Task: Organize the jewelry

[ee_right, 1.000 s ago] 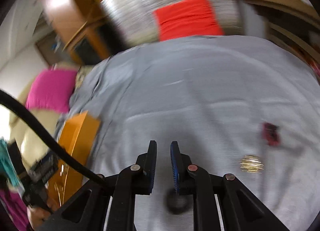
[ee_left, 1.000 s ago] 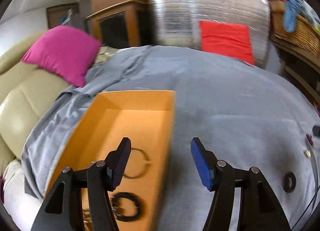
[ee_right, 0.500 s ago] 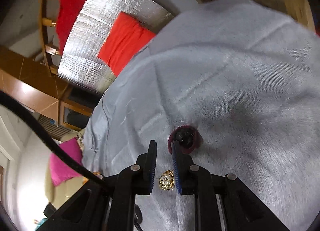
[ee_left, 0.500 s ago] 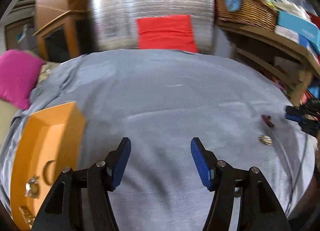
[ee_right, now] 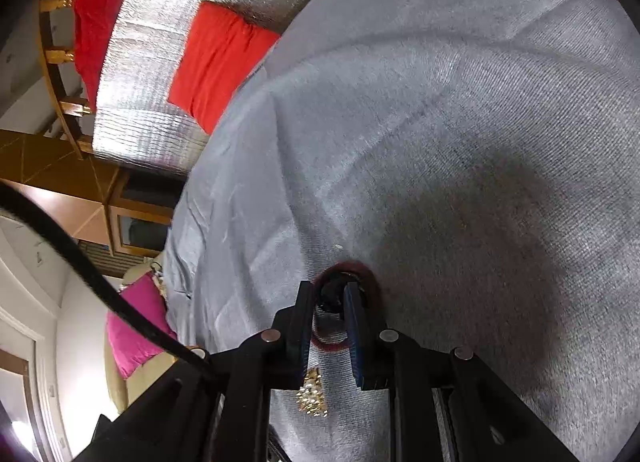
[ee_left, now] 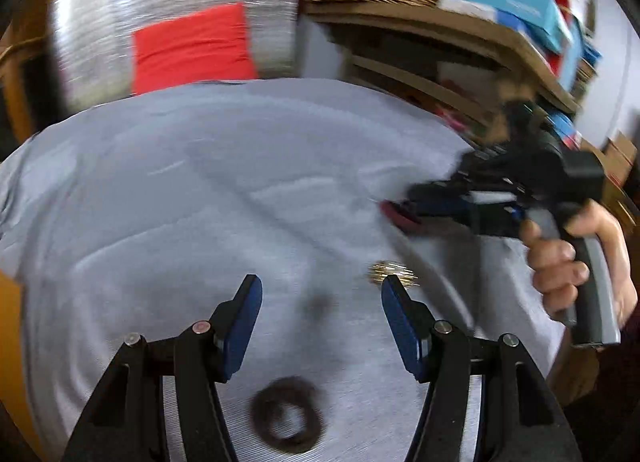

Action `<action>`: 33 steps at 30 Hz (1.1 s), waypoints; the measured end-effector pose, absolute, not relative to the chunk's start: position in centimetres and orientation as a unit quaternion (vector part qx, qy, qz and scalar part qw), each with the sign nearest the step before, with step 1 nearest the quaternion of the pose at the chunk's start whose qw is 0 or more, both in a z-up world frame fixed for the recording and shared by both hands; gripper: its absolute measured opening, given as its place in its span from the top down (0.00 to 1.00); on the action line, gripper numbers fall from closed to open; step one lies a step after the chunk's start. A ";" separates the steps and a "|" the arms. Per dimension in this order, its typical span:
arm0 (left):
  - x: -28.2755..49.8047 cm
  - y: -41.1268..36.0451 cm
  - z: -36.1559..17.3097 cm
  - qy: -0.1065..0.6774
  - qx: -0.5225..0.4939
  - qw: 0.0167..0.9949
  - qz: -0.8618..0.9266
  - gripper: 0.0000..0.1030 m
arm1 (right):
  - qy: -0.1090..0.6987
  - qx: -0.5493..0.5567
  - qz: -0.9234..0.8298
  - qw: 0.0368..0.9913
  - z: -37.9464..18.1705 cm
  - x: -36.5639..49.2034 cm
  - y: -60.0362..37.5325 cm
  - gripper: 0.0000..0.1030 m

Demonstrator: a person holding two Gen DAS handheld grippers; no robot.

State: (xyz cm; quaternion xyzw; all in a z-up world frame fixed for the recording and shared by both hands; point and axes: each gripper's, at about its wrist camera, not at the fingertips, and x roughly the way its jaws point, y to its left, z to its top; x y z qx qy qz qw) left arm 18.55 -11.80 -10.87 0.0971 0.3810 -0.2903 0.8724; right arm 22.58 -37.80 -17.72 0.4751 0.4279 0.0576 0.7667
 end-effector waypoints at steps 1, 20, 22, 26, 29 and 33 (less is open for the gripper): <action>18.5 -12.2 -11.1 0.383 0.100 0.868 -0.300 0.39 | 0.429 0.472 0.058 0.768 -17.8 22.8 -37.6 0.82; 21.3 -15.2 -12.9 0.422 0.069 0.818 -0.385 0.39 | 0.399 0.481 0.053 0.779 -16.5 21.5 -39.6 0.96; 21.3 -15.6 -13.2 0.421 0.070 0.814 -0.393 0.37 | 0.411 0.478 0.046 0.775 -16.9 21.5 -39.8 0.92; 21.2 -16.6 -14.2 0.427 0.083 0.812 -0.390 0.36 | 0.441 0.491 0.051 0.750 -17.9 21.6 -40.1 0.86; 21.2 -17.1 -14.4 0.421 0.091 0.815 -0.388 0.36 | 0.453 0.484 0.057 0.746 -18.2 21.6 -39.6 0.83; 21.2 -17.3 -14.6 0.422 0.087 0.814 -0.389 0.42 | 0.468 0.496 0.064 0.729 -18.9 21.9 -38.9 0.83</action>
